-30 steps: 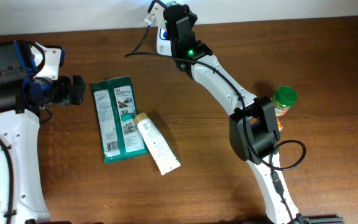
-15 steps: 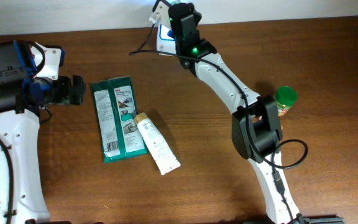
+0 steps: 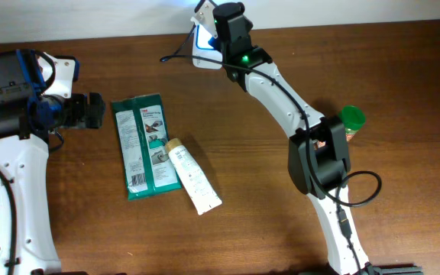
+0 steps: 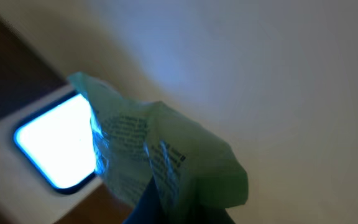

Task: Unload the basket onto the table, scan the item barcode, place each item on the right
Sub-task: 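Carry the wipes pack right and drop it beside the jar, then move the right gripper left toward the white tube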

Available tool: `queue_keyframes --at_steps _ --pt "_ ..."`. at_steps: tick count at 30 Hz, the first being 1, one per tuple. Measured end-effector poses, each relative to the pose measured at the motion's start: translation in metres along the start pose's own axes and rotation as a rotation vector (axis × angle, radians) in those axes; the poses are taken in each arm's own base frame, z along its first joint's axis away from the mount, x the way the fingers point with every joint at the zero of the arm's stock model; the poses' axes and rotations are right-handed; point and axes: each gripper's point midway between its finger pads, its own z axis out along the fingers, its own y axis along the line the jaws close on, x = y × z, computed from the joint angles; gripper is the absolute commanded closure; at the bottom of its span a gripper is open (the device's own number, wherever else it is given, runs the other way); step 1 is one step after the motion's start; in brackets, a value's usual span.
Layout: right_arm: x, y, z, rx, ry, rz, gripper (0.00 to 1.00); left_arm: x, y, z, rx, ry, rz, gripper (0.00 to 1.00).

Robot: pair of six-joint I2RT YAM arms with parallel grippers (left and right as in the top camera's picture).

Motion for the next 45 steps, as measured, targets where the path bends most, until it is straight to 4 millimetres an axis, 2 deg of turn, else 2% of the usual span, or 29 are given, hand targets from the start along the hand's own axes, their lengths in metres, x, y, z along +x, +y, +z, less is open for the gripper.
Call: queue_keyframes --at_steps 1,5,7,8,9,10,11,12,13,15,16,20,21,23,26,30,36,42,45 --pt "0.001 0.004 -0.008 -0.057 0.014 0.063 0.96 0.0 0.0 0.0 0.0 0.0 0.0 0.01" --pt "-0.013 -0.01 -0.065 -0.213 0.048 0.307 0.96 0.0 0.0 0.0 0.0 -0.001 0.0 0.01" --pt "-0.019 -0.031 -0.103 -0.269 0.068 0.45 0.96 0.0 0.0 0.0 0.0 -0.001 0.0 0.01" --pt "-0.019 -0.056 -0.137 -0.291 0.085 0.561 0.96 0.0 0.0 0.0 0.001 0.001 0.0 0.01" --pt "-0.019 -0.073 -0.157 -0.296 0.088 0.623 0.96 0.0 0.0 0.0 0.0 -0.001 0.0 0.01" --pt "-0.012 -0.089 -0.179 -0.308 0.11 0.682 0.96 0.0 0.0 0.0 0.0 0.0 0.0 0.01" --pt "0.002 -0.107 -0.21 -0.321 0.155 0.75 0.96 0.0 0.0 0.0 0.0 0.0 0.0 0.01" --pt "0.01 -0.117 -0.224 -0.321 0.174 0.785 0.96 0.0 0.0 0.0 0.0 0.0 0.0 0.01" --pt "0.03 -0.129 -0.243 -0.317 0.231 0.844 0.96 0.0 0.0 0.0 0.0 0.0 0.0 0.01" --pt "0.065 -0.132 -0.258 -0.321 0.357 0.914 0.96 0.0 0.0 0.0 0.0 0.0 0.0 0.01" --pt "0.095 -0.127 -0.263 -0.332 0.473 0.951 0.96 0.0 0.0 0.0 0.0 0.0 0.0 0.01" --pt "0.161 -0.117 -0.254 -0.33 0.699 1.034 0.96 0.0 0.0 0.0 0.0 0.0 0.0 0.01" --pt "0.182 -0.111 -0.246 -0.325 0.766 1.047 0.96 0.0 0.0 0.0 0.0 0.0 0.0 0.01" --pt "0.21 -0.094 -0.236 -0.331 0.864 1.047 0.96 0.0 0.0 0.0 0.0 0.0 0.0 0.01" --pt "0.244 -0.063 -0.22 -0.345 0.988 1.023 0.96 0.0 0.0 0.0 0.0 0.0 0.0 0.01" --pt "0.277 -0.04 -0.203 -0.327 1.076 0.987 0.96 0.0 0.0 0.0 0.0 0.0 0.0 0.01" --pt "0.304 -0.043 -0.189 -0.227 1.121 0.92 0.94 0.0 0.0 0.0 0.0 0.0 0.0 0.01" --pt "0.317 -0.049 -0.192 -0.161 1.159 0.873 0.66 0.0 0.0 0.0 0.0 0.0 0.0 0.01" --pt "0.32 -0.048 -0.197 -0.159 1.186 0.865 0.65 0.0 0.0 0.0 0.0 0.0 0.0 0.01"
